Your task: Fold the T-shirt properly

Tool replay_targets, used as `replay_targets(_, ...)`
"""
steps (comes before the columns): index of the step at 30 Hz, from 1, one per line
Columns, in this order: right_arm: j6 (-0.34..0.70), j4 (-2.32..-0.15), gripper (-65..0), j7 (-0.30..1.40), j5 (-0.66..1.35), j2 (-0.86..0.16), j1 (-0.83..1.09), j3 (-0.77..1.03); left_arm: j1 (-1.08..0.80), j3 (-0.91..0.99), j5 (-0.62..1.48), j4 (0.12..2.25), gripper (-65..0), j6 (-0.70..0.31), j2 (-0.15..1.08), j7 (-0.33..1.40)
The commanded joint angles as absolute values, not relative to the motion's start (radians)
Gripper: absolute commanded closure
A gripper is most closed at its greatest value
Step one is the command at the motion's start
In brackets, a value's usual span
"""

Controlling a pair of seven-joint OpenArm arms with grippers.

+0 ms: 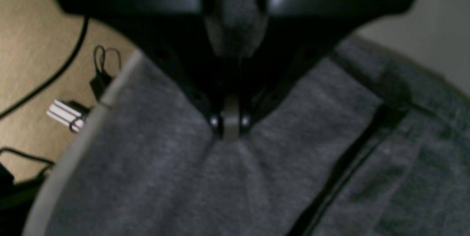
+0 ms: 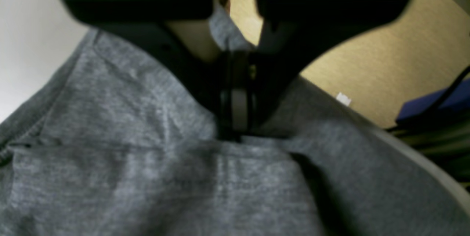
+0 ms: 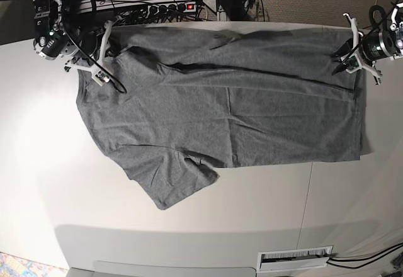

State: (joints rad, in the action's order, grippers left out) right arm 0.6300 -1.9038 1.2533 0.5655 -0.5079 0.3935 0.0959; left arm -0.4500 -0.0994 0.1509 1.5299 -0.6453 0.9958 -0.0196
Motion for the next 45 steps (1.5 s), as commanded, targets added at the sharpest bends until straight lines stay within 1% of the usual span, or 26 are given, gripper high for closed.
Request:
replay_targets(1,0.633,-1.906,0.0,1.316,0.517,-0.529,0.404,0.099,-0.488,-0.122,0.004,1.502,0.0,-0.698,1.019,0.218)
replay_targets(5,0.633,-1.909,0.0,1.296,0.516,-0.529,0.404,0.099,-0.506,-0.122,0.017,1.504,0.0,-0.698,1.056,0.211)
replay_targets(9,0.632,-1.933,0.0,1.206,0.517,-0.529,0.402,0.099,-0.507,-0.122,0.05,1.517,0.0,-0.691,1.088,0.166)
replay_targets(15,0.632,-1.988,0.0,1.136,0.516,-0.529,0.398,0.1,-0.507,-0.115,0.064,1.621,0.0,-0.67,1.12,0.161)
replay_targets(18,0.632,-1.993,0.0,1.11,0.513,-0.529,0.393,0.106,-0.507,-0.086,0.064,1.674,0.0,-0.67,1.119,0.164)
replay_targets(21,0.632,-1.993,0.0,1.081,0.508,-0.529,0.385,0.148,-0.506,-0.041,0.064,1.717,0.0,-0.664,1.119,0.164)
replay_targets(26,0.632,-1.993,0.0,1.031,0.511,-0.529,0.356,0.27,-0.49,0.065,0.065,1.739,0.0,-0.537,1.119,0.158)
replay_targets(30,0.632,-1.993,0.0,1.031,0.556,-0.529,0.326,0.333,-0.427,0.11,0.132,1.736,0.0,-0.479,1.119,0.157)
replay_targets(32,0.632,-1.993,0.0,1.031,0.561,-0.529,0.316,0.34,-0.379,0.11,0.202,1.719,0.0,-0.439,1.114,0.157)
replay_targets(33,0.632,-1.993,0.0,1.032,0.561,-0.529,0.314,0.34,-0.352,0.11,0.237,1.704,-1.2,-0.431,1.108,0.157)
replay_targets(36,0.632,-1.993,0.0,1.032,0.558,-0.525,0.313,0.34,-0.271,0.11,0.327,1.633,-8.1,-0.4,1.085,0.156)
replay_targets(37,0.632,-1.993,-0.4,1.031,0.553,-0.525,0.313,0.34,-0.239,0.11,0.344,1.602,-9.2,-0.387,1.073,0.156)
replay_targets(38,0.632,-1.993,-3.1,1.03,0.546,-0.523,0.313,0.34,-0.205,0.11,0.364,1.565,-9.2,-0.384,1.058,0.155)
replay_targets(41,0.632,-1.993,-9.1,1.024,0.529,-0.523,0.312,0.34,-0.106,0.11,0.433,1.436,-9.2,-0.389,1.008,0.132)
replay_targets(43,0.632,-1.993,-9.7,1.024,0.529,-0.524,0.313,0.34,-0.044,0.11,0.455,1.341,-9.2,-0.414,0.971,0.105)
replay_targets(45,0.632,-1.993,-9.7,1.024,0.529,-0.524,0.313,0.34,0.013,0.11,0.479,1.251,-9.5,-0.464,0.939,0.104)
